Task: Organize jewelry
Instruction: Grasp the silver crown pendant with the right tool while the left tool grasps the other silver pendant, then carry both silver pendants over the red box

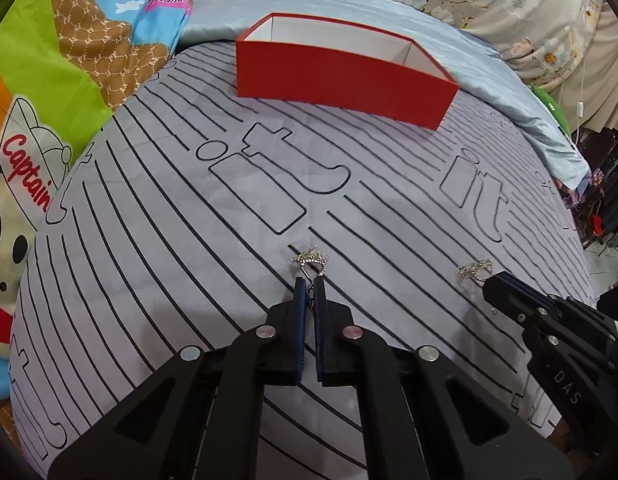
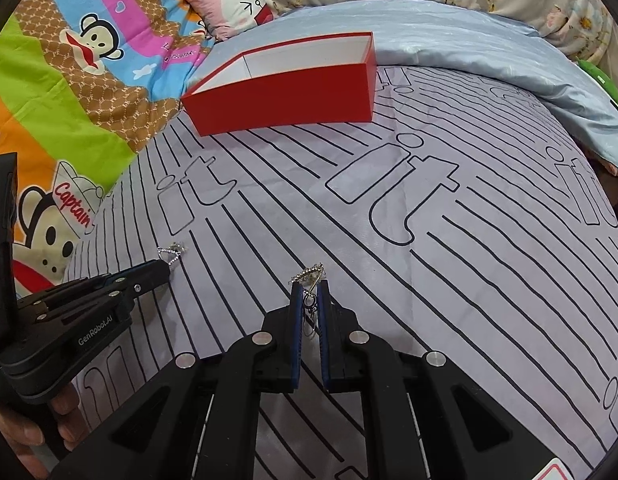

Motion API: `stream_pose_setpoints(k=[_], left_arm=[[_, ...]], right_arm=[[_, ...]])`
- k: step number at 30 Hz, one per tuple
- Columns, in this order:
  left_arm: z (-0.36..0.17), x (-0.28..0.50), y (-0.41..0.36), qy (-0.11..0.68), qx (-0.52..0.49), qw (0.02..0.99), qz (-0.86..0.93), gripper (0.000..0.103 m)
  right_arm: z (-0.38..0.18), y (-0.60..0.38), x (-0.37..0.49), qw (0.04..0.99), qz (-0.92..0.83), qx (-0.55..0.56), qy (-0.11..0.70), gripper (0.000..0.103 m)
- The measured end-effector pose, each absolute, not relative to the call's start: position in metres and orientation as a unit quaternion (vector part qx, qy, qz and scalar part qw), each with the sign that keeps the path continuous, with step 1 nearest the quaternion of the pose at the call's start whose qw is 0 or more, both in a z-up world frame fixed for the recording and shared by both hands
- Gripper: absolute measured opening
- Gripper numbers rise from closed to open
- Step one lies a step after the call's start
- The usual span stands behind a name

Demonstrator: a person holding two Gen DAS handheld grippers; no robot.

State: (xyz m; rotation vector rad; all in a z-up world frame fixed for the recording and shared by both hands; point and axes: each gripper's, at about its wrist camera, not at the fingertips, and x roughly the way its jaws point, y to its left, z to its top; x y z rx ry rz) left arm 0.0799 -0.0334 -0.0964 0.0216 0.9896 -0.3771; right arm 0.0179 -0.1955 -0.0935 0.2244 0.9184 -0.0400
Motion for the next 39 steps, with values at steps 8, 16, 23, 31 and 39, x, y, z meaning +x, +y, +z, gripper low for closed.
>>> stream_pose_setpoints(k=[8,16,23,31,39], left_arm=[[-0.057,0.072,-0.037,0.441,-0.002,0.875,-0.202,0.003],[-0.007,0.094,-0.048,0.397,0.001,0.894,-0.208,0.003],[0.043,0.141,-0.067,0.347,0.017,0.913,-0.213,0.003],[0.052,0.208,-0.089,0.338,0.031,0.921,-0.192,0.003],[0.021,0.27,-0.109,0.362,0.055,0.916,-0.16,0.003]], right_arm=[[-0.068,-0.19,0.017,0.902,-0.003,0.107,0.418,0.007],[-0.019,-0.196,0.04,0.922,0.009,0.098,0.374,0.007],[0.025,-0.208,0.093,0.937,0.017,0.09,0.337,0.007],[0.039,-0.223,0.161,0.941,0.005,0.089,0.328,0.007],[0.019,-0.231,0.217,0.936,-0.003,0.081,0.344,0.007]])
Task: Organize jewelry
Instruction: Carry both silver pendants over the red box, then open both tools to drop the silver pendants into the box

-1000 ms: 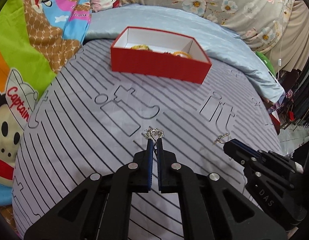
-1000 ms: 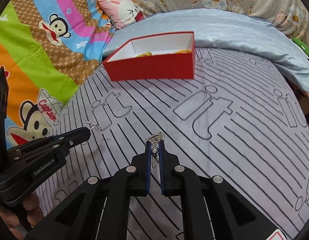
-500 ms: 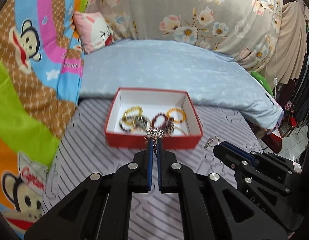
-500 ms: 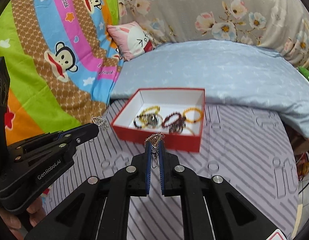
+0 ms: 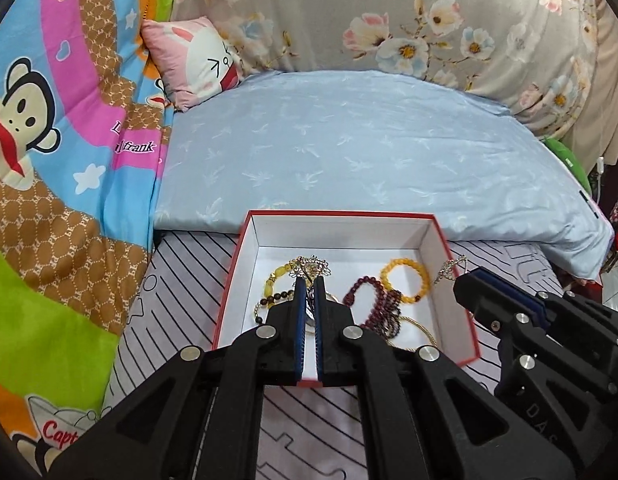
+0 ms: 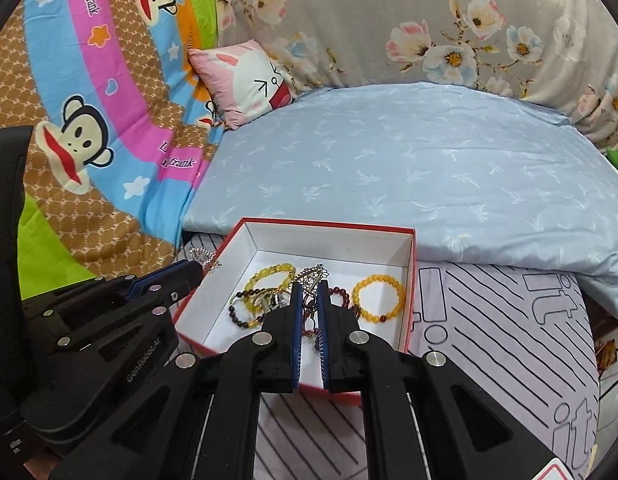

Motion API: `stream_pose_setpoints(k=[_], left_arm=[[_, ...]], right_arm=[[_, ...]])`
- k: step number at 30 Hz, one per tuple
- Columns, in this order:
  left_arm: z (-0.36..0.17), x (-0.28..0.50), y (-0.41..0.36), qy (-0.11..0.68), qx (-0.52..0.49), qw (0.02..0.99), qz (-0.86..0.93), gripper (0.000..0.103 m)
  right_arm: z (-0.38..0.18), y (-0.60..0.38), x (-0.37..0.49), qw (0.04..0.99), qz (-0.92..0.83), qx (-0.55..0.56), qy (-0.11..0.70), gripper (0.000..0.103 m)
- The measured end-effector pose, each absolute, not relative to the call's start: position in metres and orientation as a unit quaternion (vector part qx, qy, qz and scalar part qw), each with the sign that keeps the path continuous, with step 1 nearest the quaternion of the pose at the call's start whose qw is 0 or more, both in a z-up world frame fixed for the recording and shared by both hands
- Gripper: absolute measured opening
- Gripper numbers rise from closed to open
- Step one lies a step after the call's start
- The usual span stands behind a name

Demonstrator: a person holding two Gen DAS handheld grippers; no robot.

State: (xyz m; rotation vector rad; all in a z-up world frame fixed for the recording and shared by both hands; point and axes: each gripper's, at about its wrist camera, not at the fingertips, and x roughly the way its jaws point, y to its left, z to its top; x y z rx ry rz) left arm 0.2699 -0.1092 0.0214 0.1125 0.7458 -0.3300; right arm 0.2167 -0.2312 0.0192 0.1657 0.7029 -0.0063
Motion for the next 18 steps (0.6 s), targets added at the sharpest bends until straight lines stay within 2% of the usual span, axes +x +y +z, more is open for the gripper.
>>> stream_pose_setpoints(k=[18], left_arm=[[-0.024,0.319,-0.127,0.4,0.062,0.903,-0.144,0.005]], right_arm=[[-0.033,-0.242,0.266,0.917,-0.016,0.084,0.389,0.008]])
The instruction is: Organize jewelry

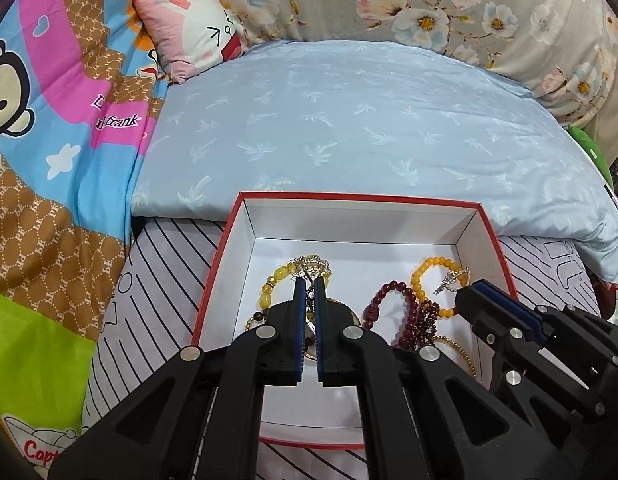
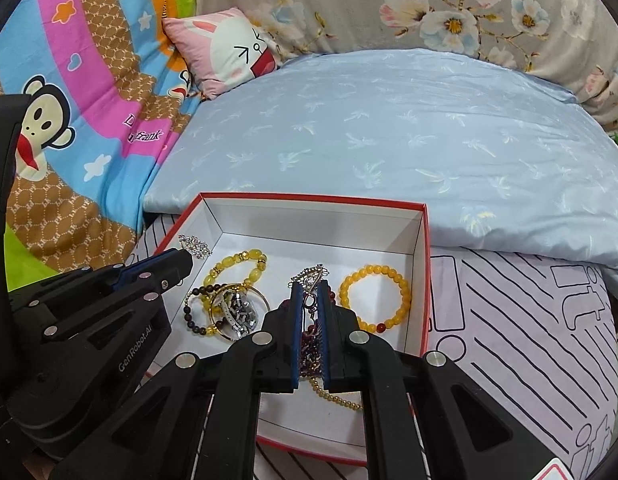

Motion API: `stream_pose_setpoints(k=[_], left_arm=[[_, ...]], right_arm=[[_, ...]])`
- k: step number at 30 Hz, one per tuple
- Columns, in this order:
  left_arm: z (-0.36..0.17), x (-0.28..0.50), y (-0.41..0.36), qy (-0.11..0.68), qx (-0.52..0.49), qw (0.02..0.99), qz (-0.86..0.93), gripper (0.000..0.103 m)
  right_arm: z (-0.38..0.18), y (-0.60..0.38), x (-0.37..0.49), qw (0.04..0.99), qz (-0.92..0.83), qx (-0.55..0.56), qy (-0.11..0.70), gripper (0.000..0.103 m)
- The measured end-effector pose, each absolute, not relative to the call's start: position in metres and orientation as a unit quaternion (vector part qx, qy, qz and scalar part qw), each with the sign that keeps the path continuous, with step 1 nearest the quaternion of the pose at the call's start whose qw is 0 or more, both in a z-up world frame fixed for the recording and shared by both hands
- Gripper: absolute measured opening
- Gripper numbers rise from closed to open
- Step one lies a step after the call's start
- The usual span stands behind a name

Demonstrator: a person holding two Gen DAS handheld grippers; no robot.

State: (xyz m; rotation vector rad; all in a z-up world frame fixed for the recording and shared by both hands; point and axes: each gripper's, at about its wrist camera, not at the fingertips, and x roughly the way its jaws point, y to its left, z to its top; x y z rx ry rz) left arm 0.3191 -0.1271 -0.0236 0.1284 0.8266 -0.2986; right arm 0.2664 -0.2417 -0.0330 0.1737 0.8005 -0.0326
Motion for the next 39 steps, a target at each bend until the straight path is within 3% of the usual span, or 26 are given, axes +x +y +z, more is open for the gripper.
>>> stream_pose_setpoints(k=[2,4,5,6,24,34,39], left_arm=[[-0.026,0.32,-0.127,0.401,0.063,0.904,-0.138,0.007],[-0.028,0.321,-0.127,0.4,0.065,0.904,-0.133,0.026],[-0.029,0.32,-0.127,0.398,0.069,0.906,-0.126,0.042],[-0.029,0.319,-0.127,0.393,0.073,0.908,-0.122,0.048],[-0.015,0.27,-0.107,0.379,0.078,0.918,-0.09,0.048],[-0.015,0.215,-0.089,0.387,0.07,0.916,-0.083,0.05],[-0.015,0.195,-0.084,0.387,0.067,0.916,-0.078,0.059]], right_arm=[[-0.036,-0.24,0.268,0.916,-0.016,0.08,0.392,0.01],[-0.037,-0.239,0.266,0.918,-0.025,0.073,0.389,0.013],[-0.037,-0.239,0.266,0.918,-0.026,0.073,0.389,0.014],[-0.038,-0.24,0.266,0.918,-0.027,0.074,0.389,0.018],[-0.027,-0.229,0.218,0.923,-0.062,0.071,0.373,0.044],[-0.024,-0.211,0.159,0.922,-0.08,0.071,0.371,0.048],[-0.022,-0.208,0.136,0.922,-0.093,0.064,0.371,0.052]])
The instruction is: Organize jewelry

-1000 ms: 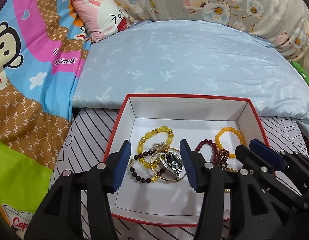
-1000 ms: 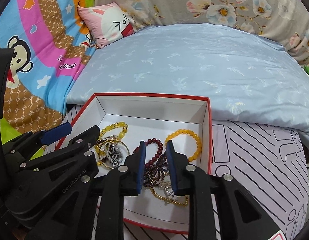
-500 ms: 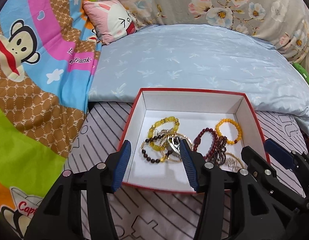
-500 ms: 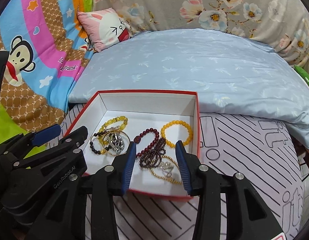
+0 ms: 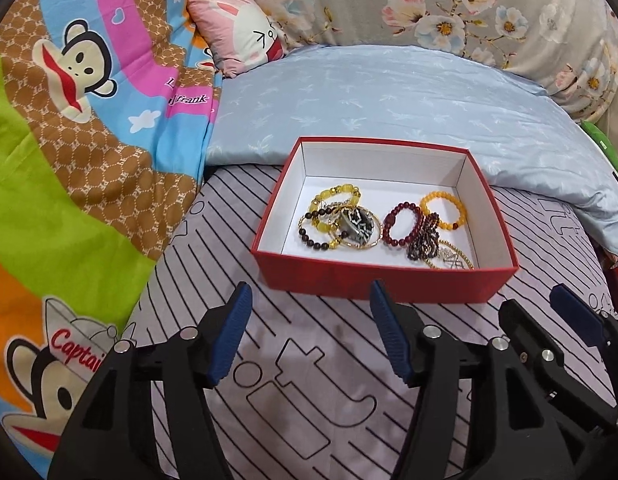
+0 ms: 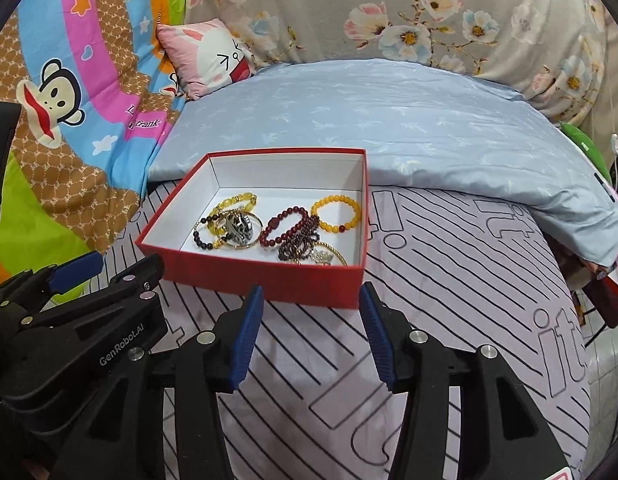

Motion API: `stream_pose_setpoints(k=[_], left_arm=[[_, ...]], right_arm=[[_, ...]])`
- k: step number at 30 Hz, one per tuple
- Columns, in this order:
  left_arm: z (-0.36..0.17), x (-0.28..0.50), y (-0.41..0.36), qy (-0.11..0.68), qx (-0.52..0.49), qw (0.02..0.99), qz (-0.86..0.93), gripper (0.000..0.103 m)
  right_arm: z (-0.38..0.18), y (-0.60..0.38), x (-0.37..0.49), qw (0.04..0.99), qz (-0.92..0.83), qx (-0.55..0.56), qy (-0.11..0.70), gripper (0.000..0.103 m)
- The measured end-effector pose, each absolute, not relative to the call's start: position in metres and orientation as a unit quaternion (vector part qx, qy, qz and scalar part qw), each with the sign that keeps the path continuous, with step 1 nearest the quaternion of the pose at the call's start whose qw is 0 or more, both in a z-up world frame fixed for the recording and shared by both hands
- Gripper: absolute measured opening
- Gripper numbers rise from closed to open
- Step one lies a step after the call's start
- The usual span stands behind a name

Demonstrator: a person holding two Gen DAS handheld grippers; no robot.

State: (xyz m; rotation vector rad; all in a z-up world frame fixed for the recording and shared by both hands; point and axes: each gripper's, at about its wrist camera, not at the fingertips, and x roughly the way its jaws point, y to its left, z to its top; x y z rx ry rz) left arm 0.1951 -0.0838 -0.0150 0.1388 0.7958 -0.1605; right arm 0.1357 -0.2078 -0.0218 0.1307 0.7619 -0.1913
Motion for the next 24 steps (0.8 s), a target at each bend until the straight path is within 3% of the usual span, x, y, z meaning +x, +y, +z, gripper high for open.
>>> stream_pose_setpoints(k=[4,9,22,24], left_arm=[[-0.018,0.185,-0.079,0.395,0.06,0.913,-0.076,0.059],[-0.021,0.175,-0.076,0.397,0.068,0.913,-0.068,0.068],[-0.016,0.158,-0.075,0.388,0.075,0.917,-0.051,0.075],[-0.016,0.157,-0.072,0.386,0.076,0.918,-0.045,0.08]], right_arm=[[-0.024,-0.208,0.123,0.92,-0.1,0.068,0.373,0.056],[-0.029,-0.21,0.112,0.917,-0.108,0.073,0.377,0.06],[-0.025,-0.209,0.096,0.918,-0.124,0.065,0.372,0.063],[-0.023,-0.208,0.096,0.918,-0.125,0.064,0.37,0.065]])
